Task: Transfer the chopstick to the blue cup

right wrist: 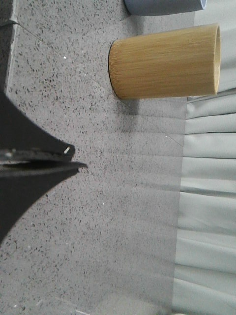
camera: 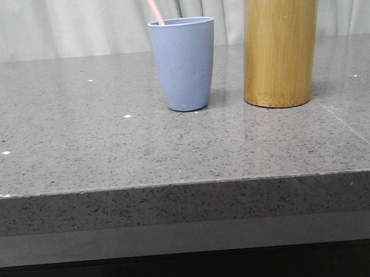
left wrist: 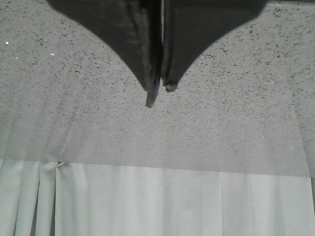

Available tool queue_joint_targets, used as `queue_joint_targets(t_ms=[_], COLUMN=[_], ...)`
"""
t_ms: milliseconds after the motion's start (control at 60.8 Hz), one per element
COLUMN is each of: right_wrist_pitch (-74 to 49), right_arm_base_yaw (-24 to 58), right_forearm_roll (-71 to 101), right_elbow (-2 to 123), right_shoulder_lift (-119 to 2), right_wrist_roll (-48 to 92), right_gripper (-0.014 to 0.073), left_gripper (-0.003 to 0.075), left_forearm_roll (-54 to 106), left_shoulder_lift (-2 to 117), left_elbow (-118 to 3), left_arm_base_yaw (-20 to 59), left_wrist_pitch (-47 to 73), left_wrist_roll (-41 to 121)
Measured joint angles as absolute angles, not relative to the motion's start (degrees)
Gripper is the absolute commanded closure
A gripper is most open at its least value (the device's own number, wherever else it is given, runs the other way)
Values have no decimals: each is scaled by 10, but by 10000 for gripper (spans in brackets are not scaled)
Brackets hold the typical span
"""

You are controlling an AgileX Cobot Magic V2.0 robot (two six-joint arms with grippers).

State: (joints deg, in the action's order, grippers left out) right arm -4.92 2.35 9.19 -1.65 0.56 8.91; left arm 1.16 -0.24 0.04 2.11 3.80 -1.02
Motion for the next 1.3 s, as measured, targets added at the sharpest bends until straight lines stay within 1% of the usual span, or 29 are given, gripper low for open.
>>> queue_joint_targets(t_ms=[197,428,576,806,1299], right_wrist_pitch=[-22,20,16,12,-10], right_arm_base_yaw=[24,24,24,1,0], right_forearm_roll=[85,9,0,0,0], right_elbow=[-16,-16,-16,-16,-16], right_shoulder_lift=[6,6,6,6,6], right_wrist_roll=[88,0,-15,-16,-17], right_gripper=[662,662,662,662,662], left_gripper=[739,739,739,739,739], left_forearm_roll=[12,12,12,12,12], left_shoulder_lift=[-2,-2,-2,-2,-2], left_elbow=[0,0,0,0,0], left_arm_base_yaw=[21,21,21,21,21], left_wrist_pitch=[38,38,38,38,38], left_wrist_roll=[-10,-10,-10,-10,-10])
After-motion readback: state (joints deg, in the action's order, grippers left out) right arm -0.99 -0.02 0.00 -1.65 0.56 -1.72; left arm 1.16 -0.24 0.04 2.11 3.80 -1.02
